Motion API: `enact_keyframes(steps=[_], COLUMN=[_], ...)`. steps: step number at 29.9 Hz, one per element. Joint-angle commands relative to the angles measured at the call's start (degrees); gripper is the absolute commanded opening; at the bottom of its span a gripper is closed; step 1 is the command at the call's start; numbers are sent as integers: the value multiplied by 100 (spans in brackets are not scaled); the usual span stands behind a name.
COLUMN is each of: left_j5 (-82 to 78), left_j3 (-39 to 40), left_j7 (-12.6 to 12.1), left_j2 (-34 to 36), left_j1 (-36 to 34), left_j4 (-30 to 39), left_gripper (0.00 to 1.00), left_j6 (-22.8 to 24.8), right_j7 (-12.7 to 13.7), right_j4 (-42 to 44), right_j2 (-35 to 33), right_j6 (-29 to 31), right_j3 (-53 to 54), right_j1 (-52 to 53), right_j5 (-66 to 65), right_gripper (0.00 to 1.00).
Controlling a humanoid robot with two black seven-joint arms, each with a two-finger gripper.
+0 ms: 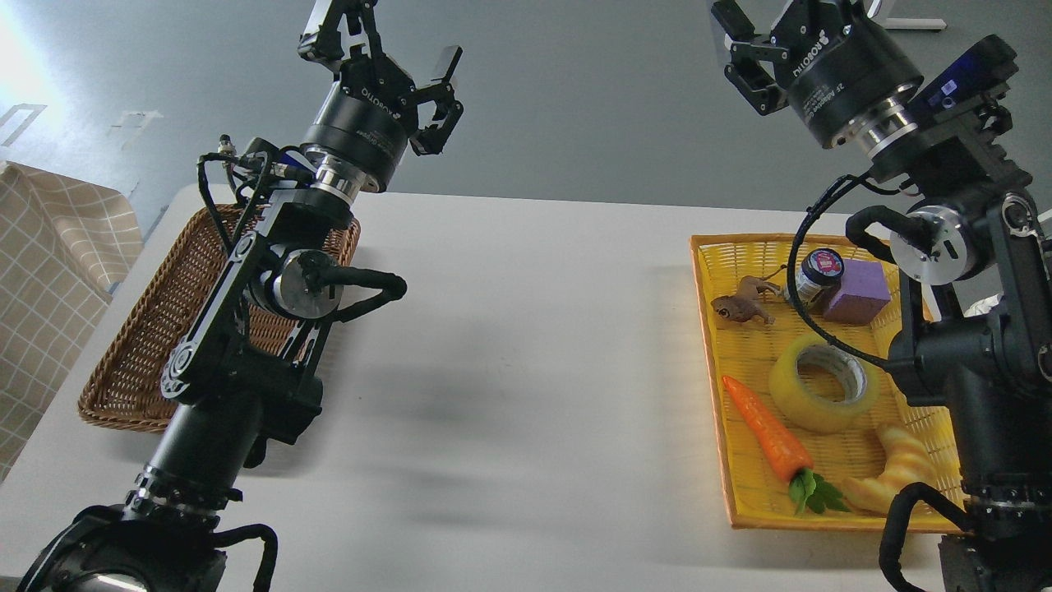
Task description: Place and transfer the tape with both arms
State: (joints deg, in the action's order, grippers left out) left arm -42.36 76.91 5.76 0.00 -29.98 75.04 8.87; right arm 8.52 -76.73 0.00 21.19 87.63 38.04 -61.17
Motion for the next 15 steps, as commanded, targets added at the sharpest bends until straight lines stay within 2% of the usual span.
enact_keyframes(steps=[1, 15], left_j5=[8, -1], left_j3=[0, 26], left_j7=[4, 12], left_j2=[0, 0], left_j1=[1, 1], left_j4=[10, 10], left_gripper=[98, 98], left_j6=[-17, -26], right_j7=[1, -8], right_j4=[-8, 158], right_j2=[0, 0], right_j6=[0, 61], right_j3=[-9, -44], right_j1=[-7, -95], right_j5=[0, 9], right_gripper=[100, 100])
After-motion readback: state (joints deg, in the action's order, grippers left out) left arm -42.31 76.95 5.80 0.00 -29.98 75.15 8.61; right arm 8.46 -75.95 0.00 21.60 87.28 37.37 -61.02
